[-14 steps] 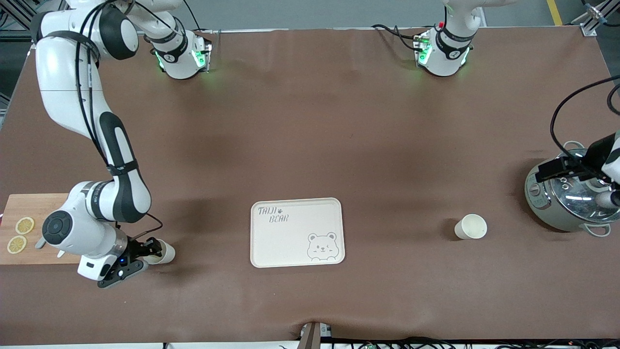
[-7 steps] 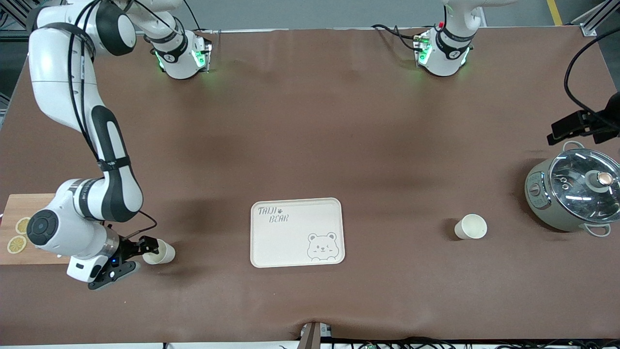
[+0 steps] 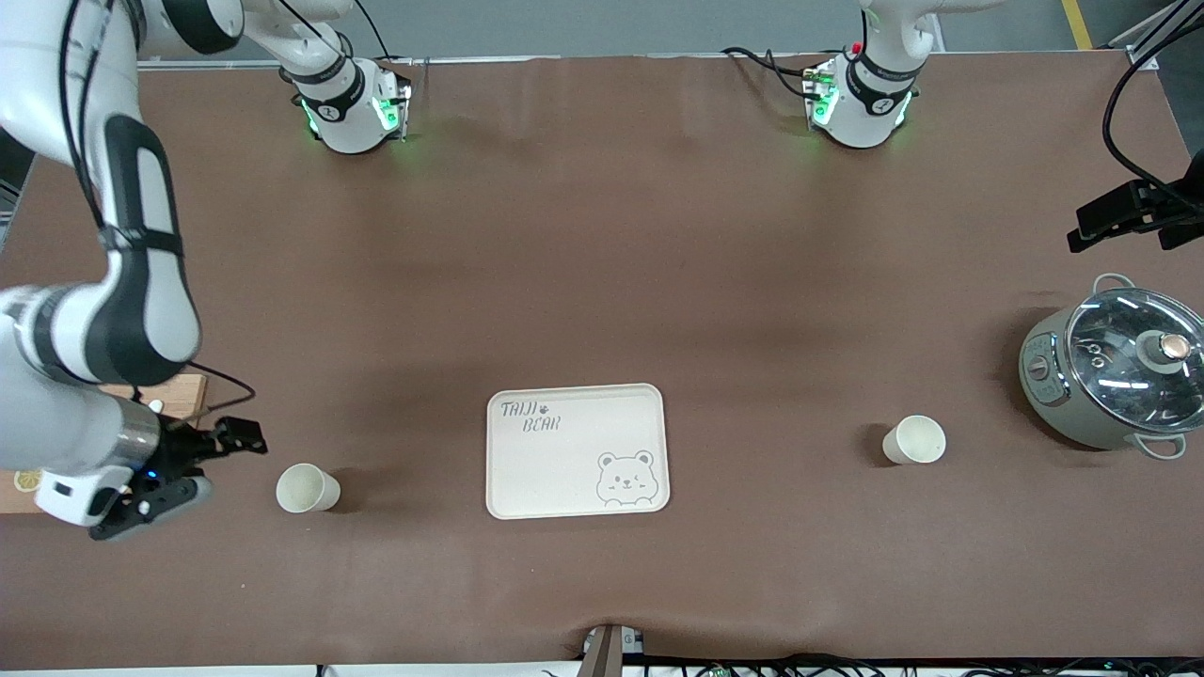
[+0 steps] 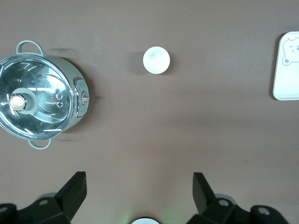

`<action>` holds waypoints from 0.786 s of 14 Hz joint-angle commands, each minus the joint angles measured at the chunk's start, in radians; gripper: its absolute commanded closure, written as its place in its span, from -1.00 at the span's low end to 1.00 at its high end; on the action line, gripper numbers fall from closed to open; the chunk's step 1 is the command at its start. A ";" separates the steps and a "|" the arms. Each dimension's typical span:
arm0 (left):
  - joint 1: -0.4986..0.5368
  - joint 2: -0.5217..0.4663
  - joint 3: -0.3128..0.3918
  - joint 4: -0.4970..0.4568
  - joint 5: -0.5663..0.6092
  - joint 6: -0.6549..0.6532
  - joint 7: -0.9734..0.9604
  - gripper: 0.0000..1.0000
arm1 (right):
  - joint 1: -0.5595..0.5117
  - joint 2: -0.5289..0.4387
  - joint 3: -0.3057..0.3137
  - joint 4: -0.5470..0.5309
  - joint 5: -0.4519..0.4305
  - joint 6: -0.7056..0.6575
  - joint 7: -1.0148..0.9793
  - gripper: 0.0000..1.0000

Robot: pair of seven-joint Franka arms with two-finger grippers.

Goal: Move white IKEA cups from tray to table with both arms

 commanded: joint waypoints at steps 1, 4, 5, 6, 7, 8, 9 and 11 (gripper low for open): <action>0.002 -0.039 -0.018 -0.018 0.014 -0.012 -0.013 -1.00 | -0.009 -0.146 0.007 -0.047 0.006 -0.164 0.121 -1.00; 0.005 -0.041 -0.020 -0.018 0.016 -0.012 -0.006 -1.00 | -0.015 -0.317 0.004 -0.126 -0.055 -0.252 0.213 -1.00; 0.006 -0.041 -0.020 -0.018 0.016 -0.012 -0.004 -1.00 | -0.019 -0.390 0.004 -0.189 -0.083 -0.245 0.232 -1.00; 0.005 -0.041 -0.020 -0.016 0.017 -0.012 -0.001 -1.00 | -0.034 -0.458 0.001 -0.249 -0.093 -0.237 0.233 -1.00; 0.005 -0.041 -0.020 -0.016 0.017 -0.012 0.004 -1.00 | -0.056 -0.507 0.001 -0.289 -0.093 -0.237 0.233 -1.00; 0.005 -0.042 -0.020 -0.018 0.019 -0.012 0.005 -1.00 | -0.071 -0.547 0.001 -0.323 -0.093 -0.237 0.233 -1.00; 0.005 -0.042 -0.020 -0.018 0.020 -0.011 0.005 -1.00 | -0.082 -0.584 0.000 -0.364 -0.093 -0.237 0.233 -1.00; 0.006 -0.042 -0.020 -0.018 0.019 -0.012 0.007 -1.00 | -0.099 -0.613 0.000 -0.395 -0.091 -0.236 0.236 -1.00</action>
